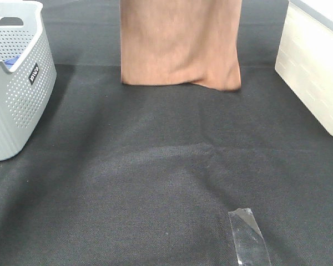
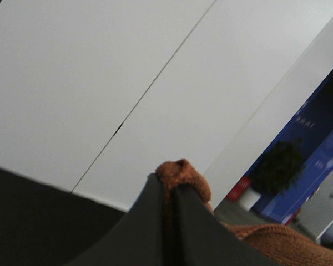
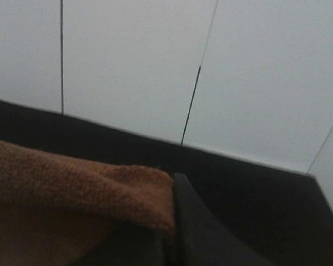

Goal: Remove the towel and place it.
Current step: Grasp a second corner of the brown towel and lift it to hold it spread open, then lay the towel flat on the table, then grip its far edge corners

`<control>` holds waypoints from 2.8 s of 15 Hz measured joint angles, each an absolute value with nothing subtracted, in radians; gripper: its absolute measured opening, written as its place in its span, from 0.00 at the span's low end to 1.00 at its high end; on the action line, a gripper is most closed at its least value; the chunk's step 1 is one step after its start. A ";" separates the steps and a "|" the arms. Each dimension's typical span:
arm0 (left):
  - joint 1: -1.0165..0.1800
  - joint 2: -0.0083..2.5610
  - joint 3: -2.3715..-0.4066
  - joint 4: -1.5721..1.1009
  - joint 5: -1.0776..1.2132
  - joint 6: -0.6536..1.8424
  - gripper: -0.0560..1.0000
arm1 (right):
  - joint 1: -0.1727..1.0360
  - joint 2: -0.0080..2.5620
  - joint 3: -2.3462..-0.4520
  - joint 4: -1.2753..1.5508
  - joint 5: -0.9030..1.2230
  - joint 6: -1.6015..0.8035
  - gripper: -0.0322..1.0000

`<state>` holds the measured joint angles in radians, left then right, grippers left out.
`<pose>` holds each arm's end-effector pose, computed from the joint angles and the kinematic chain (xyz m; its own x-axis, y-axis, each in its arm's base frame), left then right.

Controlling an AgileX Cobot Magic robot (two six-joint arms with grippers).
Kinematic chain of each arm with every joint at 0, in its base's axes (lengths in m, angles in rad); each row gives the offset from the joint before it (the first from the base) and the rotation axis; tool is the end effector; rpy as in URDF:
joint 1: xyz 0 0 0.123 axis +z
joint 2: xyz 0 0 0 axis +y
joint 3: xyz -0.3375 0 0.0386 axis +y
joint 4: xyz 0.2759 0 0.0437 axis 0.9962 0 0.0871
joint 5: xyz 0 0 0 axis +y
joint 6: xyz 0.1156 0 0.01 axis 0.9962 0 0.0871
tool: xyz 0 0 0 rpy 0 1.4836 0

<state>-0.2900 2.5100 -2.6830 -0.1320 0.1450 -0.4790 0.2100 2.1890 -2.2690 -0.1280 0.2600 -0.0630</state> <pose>0.6459 -0.1951 0.3950 -0.0828 -0.5727 -0.8156 0.3130 0.7620 -0.5669 0.6014 0.1243 0.4307 -0.0544 -0.2013 -0.9780 -0.1898 0.9637 -0.1878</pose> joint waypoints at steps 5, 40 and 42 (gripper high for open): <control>-0.299 2.407 -2.683 -0.108 0.691 -0.280 0.06 | 0.210 2.131 -2.269 0.033 0.797 -0.064 0.04; -0.572 1.189 -0.985 -0.309 1.122 -0.046 0.06 | 0.223 0.810 -0.730 0.407 1.197 -0.092 0.04; -0.572 1.189 -0.920 -0.355 1.121 -0.031 0.06 | 0.223 0.772 -0.661 0.421 1.196 -0.093 0.04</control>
<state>-0.5720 1.1890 -0.9200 -0.3550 1.1210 -0.0310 0.2230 0.7720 -0.6610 0.4210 1.1960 -0.0930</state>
